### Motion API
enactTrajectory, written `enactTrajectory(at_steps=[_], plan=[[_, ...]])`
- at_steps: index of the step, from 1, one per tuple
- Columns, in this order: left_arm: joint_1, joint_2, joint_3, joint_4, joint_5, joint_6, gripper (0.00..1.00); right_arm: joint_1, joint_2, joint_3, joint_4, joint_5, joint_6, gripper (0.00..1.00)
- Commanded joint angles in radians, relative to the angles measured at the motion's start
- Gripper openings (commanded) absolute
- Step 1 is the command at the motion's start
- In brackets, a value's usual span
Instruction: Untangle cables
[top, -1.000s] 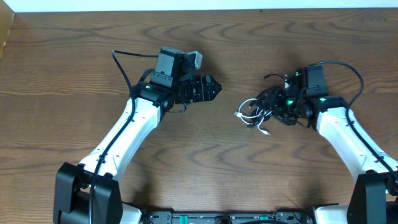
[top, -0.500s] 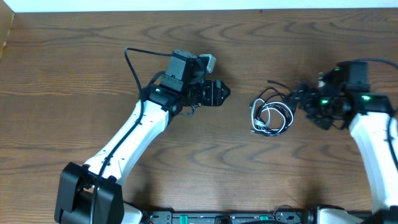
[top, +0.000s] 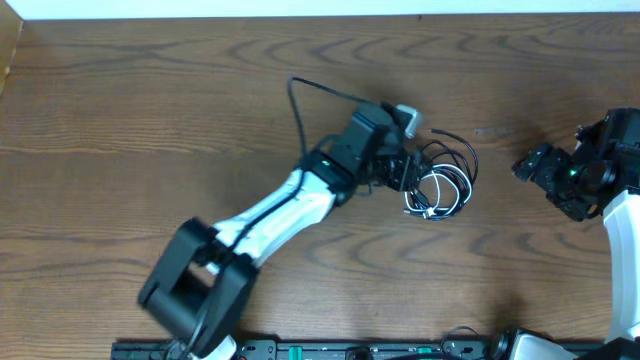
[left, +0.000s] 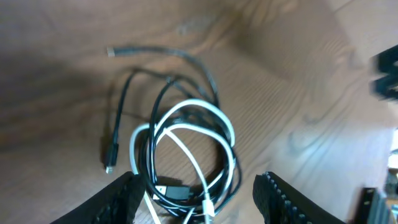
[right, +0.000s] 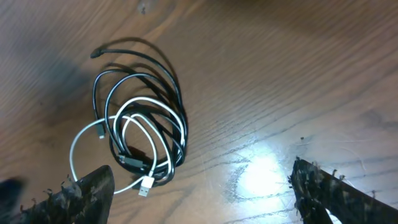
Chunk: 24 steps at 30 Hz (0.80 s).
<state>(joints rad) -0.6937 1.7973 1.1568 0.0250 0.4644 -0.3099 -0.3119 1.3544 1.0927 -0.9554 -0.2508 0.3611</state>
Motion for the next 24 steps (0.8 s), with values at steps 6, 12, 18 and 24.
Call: enactTrajectory(at_steps=[6, 12, 18, 24], plan=[[-0.026, 0.109, 0.013, 0.014, -0.145, 0.007, 0.61, -0.001, 0.000, 0.010, -0.007, -0.014, -0.023, 0.88], [-0.041, 0.175, 0.013, 0.069, -0.145, 0.006, 0.52, -0.001, 0.000, 0.009, -0.004, -0.014, -0.023, 0.89], [-0.088, 0.231, 0.013, 0.135, -0.241, -0.009, 0.50, -0.001, 0.000, 0.008, -0.006, -0.014, -0.023, 0.89], [-0.130, 0.244, 0.013, 0.143, -0.427, -0.009, 0.47, -0.001, 0.000, 0.008, -0.006, -0.014, -0.023, 0.89]])
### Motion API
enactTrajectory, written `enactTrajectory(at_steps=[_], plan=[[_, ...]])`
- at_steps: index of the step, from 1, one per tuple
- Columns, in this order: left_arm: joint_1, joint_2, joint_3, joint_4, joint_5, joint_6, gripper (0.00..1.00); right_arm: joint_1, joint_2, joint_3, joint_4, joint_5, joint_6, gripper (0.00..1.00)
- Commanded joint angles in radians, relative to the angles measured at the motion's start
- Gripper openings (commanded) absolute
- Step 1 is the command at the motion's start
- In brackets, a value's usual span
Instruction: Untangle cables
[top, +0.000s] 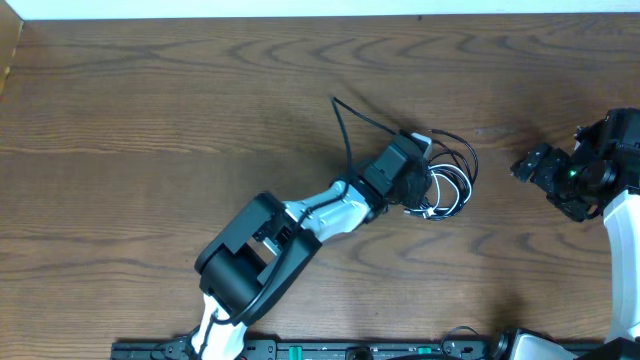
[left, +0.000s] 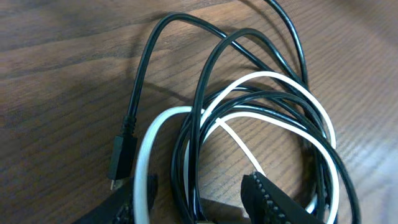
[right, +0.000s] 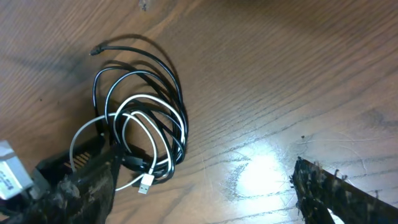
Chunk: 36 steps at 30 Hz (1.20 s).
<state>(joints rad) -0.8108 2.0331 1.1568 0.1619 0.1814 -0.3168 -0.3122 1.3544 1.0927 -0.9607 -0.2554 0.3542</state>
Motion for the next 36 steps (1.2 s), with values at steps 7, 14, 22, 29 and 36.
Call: enactTrajectory(at_steps=[7, 14, 22, 29, 36], plan=[[-0.020, 0.057, 0.013, 0.055, -0.171, -0.006, 0.42, 0.000, 0.000, 0.008, -0.001, -0.010, -0.016, 0.89], [-0.032, 0.072, 0.013, 0.069, -0.172, -0.006, 0.38, 0.000, 0.000, 0.008, 0.000, -0.009, -0.016, 0.89], [-0.064, 0.133, 0.013, 0.096, -0.175, 0.025, 0.38, 0.000, 0.000, 0.008, -0.001, -0.009, -0.016, 0.89], [-0.069, 0.119, 0.013, 0.102, -0.257, 0.040, 0.08, 0.000, 0.000, 0.008, 0.013, -0.069, -0.015, 0.89], [-0.027, -0.236, 0.013, -0.150, -0.171, 0.051, 0.07, 0.075, 0.000, 0.008, 0.088, -0.219, -0.050, 0.86]])
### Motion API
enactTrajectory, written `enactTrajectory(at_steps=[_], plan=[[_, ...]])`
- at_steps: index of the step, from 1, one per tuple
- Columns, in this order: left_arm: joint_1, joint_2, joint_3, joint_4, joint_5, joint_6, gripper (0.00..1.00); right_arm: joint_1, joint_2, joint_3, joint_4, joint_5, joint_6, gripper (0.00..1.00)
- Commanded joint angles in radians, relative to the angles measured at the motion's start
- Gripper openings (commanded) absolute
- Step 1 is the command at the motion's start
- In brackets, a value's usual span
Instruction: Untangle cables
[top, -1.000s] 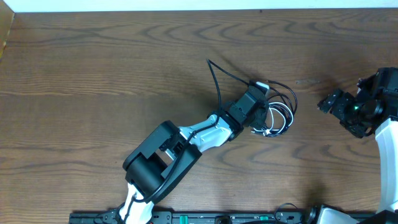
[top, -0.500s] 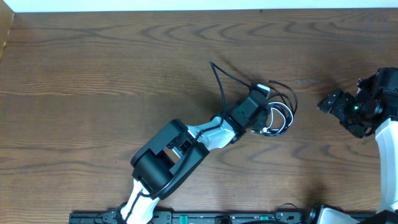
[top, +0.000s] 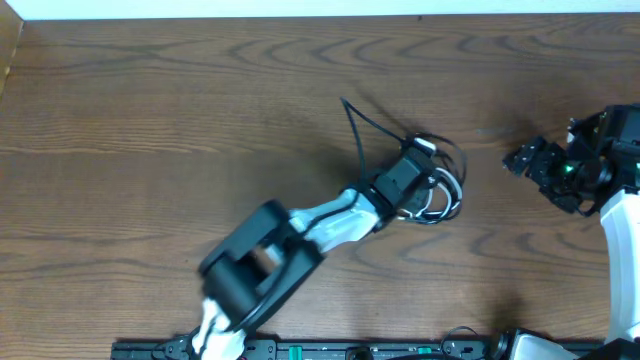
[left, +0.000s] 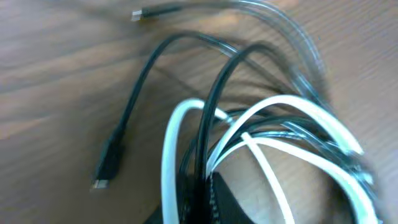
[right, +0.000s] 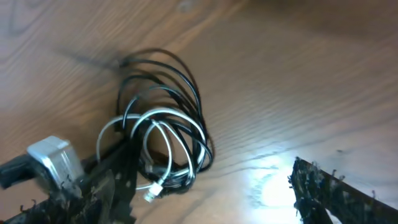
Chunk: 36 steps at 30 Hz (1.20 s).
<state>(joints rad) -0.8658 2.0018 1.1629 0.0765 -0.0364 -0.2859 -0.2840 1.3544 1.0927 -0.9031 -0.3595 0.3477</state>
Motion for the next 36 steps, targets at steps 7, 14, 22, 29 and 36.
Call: enactTrajectory(at_steps=[7, 14, 22, 29, 36], plan=[[0.106, -0.483, 0.006, -0.271, 0.252, 0.020, 0.07, 0.193, 0.000, 0.008, 0.177, -0.278, -0.050, 0.84], [0.241, -0.584, 0.006, -0.353, 0.393, -0.030, 0.08, 0.361, 0.007, 0.008, 0.309, -0.270, 0.001, 0.83], [0.335, -0.589, 0.006, -0.345, 0.498, -0.107, 0.07, 0.487, 0.096, 0.008, 0.340, -0.185, 0.060, 0.80], [0.338, -0.589, 0.006, -0.349, 0.532, -0.155, 0.07, 0.562, 0.229, 0.008, 0.429, -0.075, 0.101, 0.76], [0.348, -0.591, 0.006, -0.368, 0.560, -0.161, 0.08, 0.568, 0.315, 0.008, 0.404, 0.346, 0.298, 0.73]])
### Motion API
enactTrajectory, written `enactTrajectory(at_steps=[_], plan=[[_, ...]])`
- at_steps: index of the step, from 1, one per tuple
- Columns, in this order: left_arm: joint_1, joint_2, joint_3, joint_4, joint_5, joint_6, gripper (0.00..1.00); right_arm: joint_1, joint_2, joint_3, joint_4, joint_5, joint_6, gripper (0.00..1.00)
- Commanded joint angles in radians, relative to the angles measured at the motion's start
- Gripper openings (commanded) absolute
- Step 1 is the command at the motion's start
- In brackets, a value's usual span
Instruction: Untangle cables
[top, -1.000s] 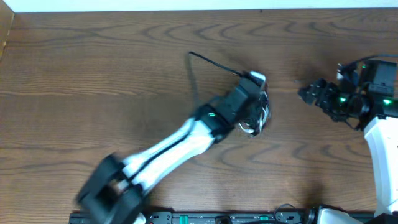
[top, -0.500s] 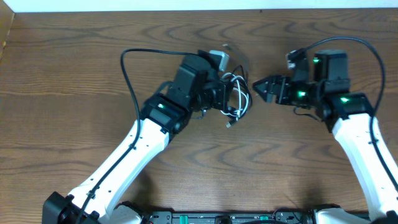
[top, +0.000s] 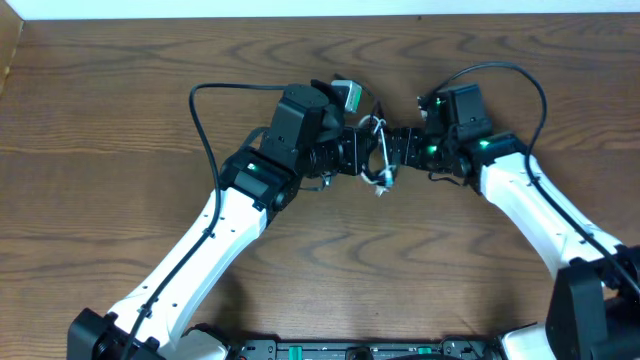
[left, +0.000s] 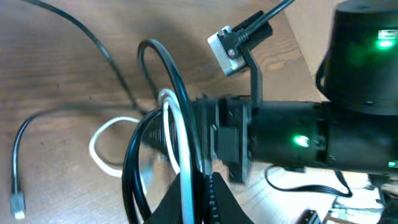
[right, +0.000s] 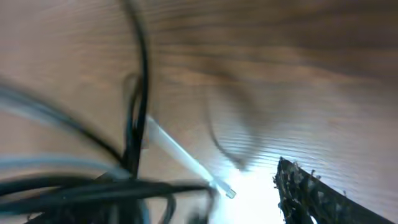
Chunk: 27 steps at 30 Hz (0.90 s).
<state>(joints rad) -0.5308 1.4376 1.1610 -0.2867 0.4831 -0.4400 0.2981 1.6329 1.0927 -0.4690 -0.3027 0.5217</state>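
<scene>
The tangle of black and white cables (top: 380, 160) hangs between the two grippers at the table's middle. My left gripper (top: 358, 158) is shut on a white strand and a black strand (left: 196, 186). Black loops (left: 163, 81) and a white loop (left: 106, 142) stand up in front of it. A black plug end (left: 17, 202) trails on the wood. My right gripper (top: 398, 148) faces the left one, right against the bundle. In the blurred right wrist view its jaws (right: 193, 193) stand open. Black strands (right: 134, 106) and a white plug end (right: 221, 188) lie between them.
The wooden table (top: 120, 90) ends at a white wall at the far edge. The left arm's own black cable (top: 205, 95) arcs over the table on the left. The right arm's cable (top: 505, 68) loops behind its wrist.
The left gripper, still shut on the cables, has moved up and left with the bundle. The right arm has come from the far right edge to the middle, its open gripper at the bundle.
The left gripper was open above the bundle lying right of centre. Then it was low with its fingers around the strands, then shut on white and black strands. Now it holds them further left, with the right gripper brought up against the tangle.
</scene>
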Motion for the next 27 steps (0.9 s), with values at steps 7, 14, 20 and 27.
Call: enactTrajectory(at_steps=[7, 14, 20, 27], plan=[[0.114, -0.029, 0.008, -0.016, 0.031, -0.007, 0.07, -0.131, 0.053, 0.008, -0.194, 0.428, 0.126, 0.70], [0.184, -0.029, 0.008, -0.104, -0.080, 0.038, 0.07, -0.240, 0.053, 0.008, -0.249, 0.327, 0.013, 0.58], [0.189, -0.029, 0.008, -0.163, -0.133, 0.073, 0.07, -0.248, 0.052, 0.008, -0.211, 0.112, -0.128, 0.49], [0.180, -0.015, 0.008, -0.224, -0.133, 0.074, 0.28, -0.205, 0.053, 0.008, -0.106, -0.146, -0.269, 0.59]])
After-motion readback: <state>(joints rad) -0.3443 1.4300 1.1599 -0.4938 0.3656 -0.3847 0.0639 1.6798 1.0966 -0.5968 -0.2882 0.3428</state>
